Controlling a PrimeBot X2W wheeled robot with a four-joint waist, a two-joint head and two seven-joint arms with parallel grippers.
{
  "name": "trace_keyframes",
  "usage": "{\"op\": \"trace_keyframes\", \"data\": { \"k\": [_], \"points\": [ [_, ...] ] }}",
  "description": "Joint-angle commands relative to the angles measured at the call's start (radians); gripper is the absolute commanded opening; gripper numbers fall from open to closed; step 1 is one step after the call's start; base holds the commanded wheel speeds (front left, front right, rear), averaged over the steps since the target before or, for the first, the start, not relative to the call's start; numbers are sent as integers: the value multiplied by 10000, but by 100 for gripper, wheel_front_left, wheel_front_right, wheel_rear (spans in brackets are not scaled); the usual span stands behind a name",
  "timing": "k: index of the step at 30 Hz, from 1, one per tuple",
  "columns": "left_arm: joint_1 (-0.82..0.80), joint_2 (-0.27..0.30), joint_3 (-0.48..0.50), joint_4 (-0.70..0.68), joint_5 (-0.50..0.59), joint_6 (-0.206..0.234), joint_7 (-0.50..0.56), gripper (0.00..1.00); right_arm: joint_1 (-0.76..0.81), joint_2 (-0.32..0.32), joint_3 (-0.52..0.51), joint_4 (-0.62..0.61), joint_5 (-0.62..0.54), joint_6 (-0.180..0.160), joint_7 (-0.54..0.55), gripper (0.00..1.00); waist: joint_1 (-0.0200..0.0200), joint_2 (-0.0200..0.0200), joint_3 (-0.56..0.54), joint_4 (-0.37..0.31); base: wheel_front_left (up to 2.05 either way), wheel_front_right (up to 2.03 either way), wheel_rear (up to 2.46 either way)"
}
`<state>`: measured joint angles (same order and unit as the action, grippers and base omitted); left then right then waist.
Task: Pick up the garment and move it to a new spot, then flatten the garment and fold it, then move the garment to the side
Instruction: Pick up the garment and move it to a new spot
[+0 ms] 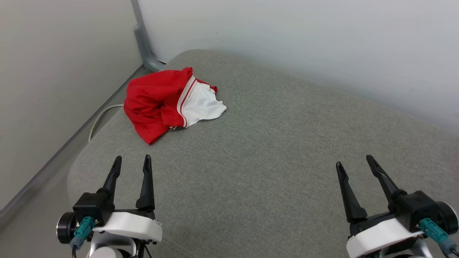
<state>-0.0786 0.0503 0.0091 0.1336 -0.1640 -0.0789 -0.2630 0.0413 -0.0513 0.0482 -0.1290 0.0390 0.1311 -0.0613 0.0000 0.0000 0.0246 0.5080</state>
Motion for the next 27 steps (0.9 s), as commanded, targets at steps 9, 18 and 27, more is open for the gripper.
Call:
{"op": "trace_keyframes", "data": {
  "k": [9, 18, 27],
  "points": [
    [140, -3, 210, -116, 67, -50, -26, 100, -195, 17, 79, 89, -14, -7, -88, 100, 0, 0, 24, 189, 0, 0, 0],
    [-524, 52, 624, 465, 150, -136, -26, 100, -183, 17, 16, -10, -21, -7, 72, 100, 0, 0, 241, 43, 0, 0, 0],
    [-2910, 749, 1126, 2434, -495, -314, 265, 100, -613, -160, 39, -466, -223, -7, 520, 100, 0, 0, 1532, -1178, 0, 0, 0]
  ]
}}
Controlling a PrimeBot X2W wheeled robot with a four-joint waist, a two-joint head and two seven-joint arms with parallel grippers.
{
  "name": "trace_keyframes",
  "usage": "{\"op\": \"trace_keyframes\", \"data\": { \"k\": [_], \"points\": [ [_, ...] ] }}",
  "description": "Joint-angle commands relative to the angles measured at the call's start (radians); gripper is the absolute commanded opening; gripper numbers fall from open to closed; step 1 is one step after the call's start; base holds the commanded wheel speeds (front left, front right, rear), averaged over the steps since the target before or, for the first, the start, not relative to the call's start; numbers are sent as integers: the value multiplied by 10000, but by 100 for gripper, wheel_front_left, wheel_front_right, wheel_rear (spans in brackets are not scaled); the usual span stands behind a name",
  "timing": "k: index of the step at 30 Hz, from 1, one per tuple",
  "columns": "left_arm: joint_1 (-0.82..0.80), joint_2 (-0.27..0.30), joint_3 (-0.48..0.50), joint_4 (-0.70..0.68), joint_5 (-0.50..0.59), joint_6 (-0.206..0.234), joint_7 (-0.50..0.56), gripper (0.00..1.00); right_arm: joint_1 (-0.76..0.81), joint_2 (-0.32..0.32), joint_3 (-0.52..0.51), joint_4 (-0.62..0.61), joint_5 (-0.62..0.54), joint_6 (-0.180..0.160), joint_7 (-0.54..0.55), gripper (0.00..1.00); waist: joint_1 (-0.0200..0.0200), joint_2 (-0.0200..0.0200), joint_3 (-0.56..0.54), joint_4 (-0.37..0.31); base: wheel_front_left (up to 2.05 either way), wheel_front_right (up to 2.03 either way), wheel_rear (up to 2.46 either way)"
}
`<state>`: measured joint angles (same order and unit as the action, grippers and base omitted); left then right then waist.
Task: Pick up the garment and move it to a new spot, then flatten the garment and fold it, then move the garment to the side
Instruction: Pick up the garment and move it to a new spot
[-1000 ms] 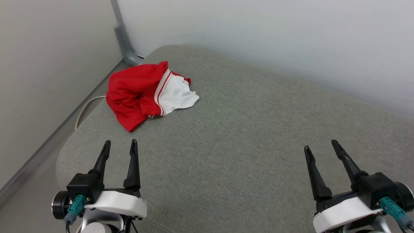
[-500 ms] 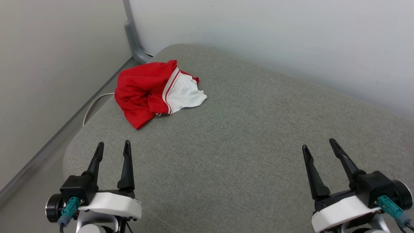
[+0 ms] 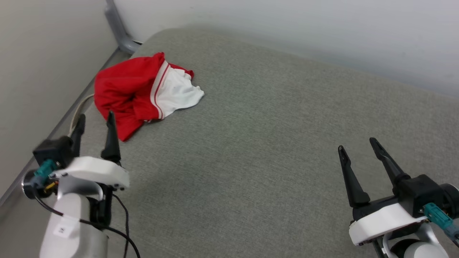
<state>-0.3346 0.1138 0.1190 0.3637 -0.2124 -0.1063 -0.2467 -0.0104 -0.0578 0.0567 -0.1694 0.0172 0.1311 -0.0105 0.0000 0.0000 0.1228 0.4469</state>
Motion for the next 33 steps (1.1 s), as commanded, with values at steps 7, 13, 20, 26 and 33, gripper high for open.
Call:
{"op": "trace_keyframes", "data": {
  "k": [7, 13, 20, 26, 33],
  "points": [
    [-2388, 1141, 271, 1563, -654, -150, 1621, 100, -579, -322, -136, -304, 163, -7, 84, 100, 0, 0, 1706, -1681, 0, 0, 0],
    [-3986, 2330, 316, 2501, -1191, -207, 3586, 100, -1082, -574, -163, -449, 307, -7, 56, 100, 0, 0, 2697, -2428, 0, 0, 0],
    [-5218, 3527, 343, 3168, -1523, -192, 5810, 100, -1480, -798, -353, -638, 359, -7, 17, 100, 0, 0, 3889, -2952, 0, 0, 0],
    [-5661, 4155, 366, 3549, -1633, -106, 7268, 100, -1737, -980, -397, -804, 425, -7, 23, 100, 0, 0, 4601, -3159, 0, 0, 0],
    [-5528, 4446, 264, 4209, -1667, 232, 8881, 100, -1859, -1336, -514, -1084, 291, -7, 194, 100, 0, 0, 5264, -3224, 0, 0, 0]
  ]
}}
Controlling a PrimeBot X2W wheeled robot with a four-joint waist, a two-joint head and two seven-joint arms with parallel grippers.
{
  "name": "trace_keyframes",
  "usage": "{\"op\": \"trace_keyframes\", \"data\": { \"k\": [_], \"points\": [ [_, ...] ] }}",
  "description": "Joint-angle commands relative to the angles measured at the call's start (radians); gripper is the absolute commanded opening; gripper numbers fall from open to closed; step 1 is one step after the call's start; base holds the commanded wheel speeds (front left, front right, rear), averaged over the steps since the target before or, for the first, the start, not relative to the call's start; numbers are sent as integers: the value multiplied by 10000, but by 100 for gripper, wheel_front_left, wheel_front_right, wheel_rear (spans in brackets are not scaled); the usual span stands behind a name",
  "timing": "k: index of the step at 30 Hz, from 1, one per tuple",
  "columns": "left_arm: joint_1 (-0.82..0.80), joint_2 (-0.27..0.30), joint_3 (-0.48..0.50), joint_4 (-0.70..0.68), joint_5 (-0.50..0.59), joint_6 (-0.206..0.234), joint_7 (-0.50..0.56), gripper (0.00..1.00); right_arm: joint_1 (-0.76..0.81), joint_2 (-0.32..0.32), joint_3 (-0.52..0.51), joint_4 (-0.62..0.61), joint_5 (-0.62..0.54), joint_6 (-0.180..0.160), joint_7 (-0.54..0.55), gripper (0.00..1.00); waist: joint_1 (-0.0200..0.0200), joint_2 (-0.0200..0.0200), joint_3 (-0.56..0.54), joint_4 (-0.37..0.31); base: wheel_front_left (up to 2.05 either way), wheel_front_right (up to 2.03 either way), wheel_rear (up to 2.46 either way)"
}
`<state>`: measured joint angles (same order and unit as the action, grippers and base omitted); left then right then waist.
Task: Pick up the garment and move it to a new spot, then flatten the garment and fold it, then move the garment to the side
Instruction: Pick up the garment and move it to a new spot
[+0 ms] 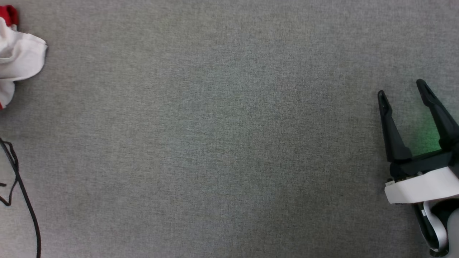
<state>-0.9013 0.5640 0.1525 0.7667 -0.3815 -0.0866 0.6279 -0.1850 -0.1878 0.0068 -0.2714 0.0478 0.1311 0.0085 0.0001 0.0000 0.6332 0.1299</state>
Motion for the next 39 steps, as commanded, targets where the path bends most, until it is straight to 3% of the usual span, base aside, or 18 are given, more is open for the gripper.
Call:
{"op": "trace_keyframes", "data": {
  "k": [1, 5, 6, 7, 8, 13, 21, 30, 39],
  "points": [
    [192, -104, -71, 283, -7, 145, 314, 100, -108, -71, -63, -109, -10, -7, 19, 100, -1, 0, 224, -42, 0, 0, 0],
    [556, -272, -190, 663, -19, 341, 1005, 100, -55, -129, -147, -220, 27, -7, 69, 100, -1, 0, 308, -4, 0, 0, 0],
    [597, -273, -202, 666, -22, 385, 1050, 43, -63, -133, -144, -247, 47, -7, 83, 100, -1, 0, 303, 5, 0, 0, 0],
    [621, -270, -202, 656, -38, 402, 1062, 9, -85, -159, -132, -273, 50, -7, 80, 100, -1, 0, 288, 14, 0, 0, 0],
    [643, -269, -192, 673, -79, 393, 1081, 0, -106, -178, -126, -288, 45, -7, 86, 100, -1, 0, 266, 27, 0, 0, 0],
    [540, 116, -251, 528, 110, 242, 199, 0, -111, -155, -134, -169, 33, -7, 52, 100, -1, 0, -97, 133, 0, 0, 0],
    [-182, 453, -818, 353, 866, 39, -2621, 0, 226, 291, -117, 283, 123, -7, -189, 100, -1, 0, -1554, 381, 0, 0, 0],
    [-516, -41, -1182, 784, 1037, -44, -5262, 0, 716, 929, -224, 865, 82, -7, -459, 100, -1, 0, -3343, 373, 0, 0, 0],
    [56, -960, -1615, 702, 1100, -2, -6807, 0, 1362, 1280, -449, 1234, 98, -7, -514, 100, -1, 0, -4604, -83, 0, 0, 0]
  ]
}}
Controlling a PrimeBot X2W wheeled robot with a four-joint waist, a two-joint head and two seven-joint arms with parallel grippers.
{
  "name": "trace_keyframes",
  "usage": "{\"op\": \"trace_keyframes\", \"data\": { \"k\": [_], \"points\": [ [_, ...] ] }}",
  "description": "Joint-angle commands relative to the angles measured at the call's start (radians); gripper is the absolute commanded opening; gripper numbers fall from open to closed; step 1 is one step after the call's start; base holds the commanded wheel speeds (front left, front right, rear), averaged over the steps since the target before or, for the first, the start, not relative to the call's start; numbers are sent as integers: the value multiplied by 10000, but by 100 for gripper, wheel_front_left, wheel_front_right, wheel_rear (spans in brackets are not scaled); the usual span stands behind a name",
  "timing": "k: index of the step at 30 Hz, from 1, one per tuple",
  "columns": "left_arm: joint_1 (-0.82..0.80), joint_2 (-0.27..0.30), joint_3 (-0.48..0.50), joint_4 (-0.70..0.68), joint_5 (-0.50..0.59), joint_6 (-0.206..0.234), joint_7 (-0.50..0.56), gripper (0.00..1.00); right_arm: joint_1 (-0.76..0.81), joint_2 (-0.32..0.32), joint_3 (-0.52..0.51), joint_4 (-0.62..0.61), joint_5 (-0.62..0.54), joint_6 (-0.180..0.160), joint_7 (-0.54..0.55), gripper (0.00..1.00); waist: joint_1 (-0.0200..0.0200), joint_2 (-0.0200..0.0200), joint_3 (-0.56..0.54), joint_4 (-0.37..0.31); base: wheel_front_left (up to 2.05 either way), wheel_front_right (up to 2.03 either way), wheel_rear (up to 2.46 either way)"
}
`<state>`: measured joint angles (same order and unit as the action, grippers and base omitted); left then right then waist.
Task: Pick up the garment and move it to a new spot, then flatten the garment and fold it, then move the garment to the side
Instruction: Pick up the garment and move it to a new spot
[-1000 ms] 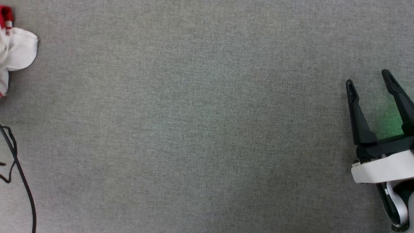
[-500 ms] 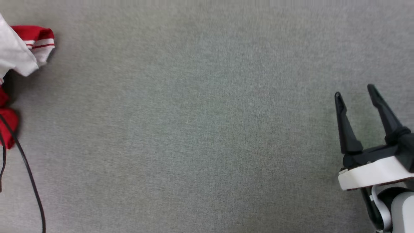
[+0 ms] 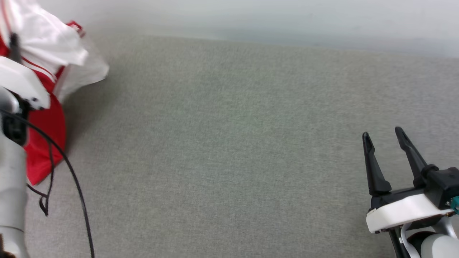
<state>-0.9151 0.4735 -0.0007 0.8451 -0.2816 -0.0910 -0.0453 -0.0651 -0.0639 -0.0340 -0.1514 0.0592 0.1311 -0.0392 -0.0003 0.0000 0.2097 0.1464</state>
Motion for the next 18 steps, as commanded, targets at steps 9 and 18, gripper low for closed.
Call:
{"op": "trace_keyframes", "data": {
  "k": [9, 18],
  "points": [
    [1817, -1374, -693, -1887, -104, 185, 350, 0, 591, 132, -122, 206, -10, -7, 76, 100, 3, 0, -1138, -1111, 0, 0, 0],
    [4142, -2698, -1567, -4964, -538, 270, 1804, 0, 766, 141, 132, 319, 318, -7, 76, 100, 3, 0, -1430, -2134, 0, 0, 0]
  ]
}}
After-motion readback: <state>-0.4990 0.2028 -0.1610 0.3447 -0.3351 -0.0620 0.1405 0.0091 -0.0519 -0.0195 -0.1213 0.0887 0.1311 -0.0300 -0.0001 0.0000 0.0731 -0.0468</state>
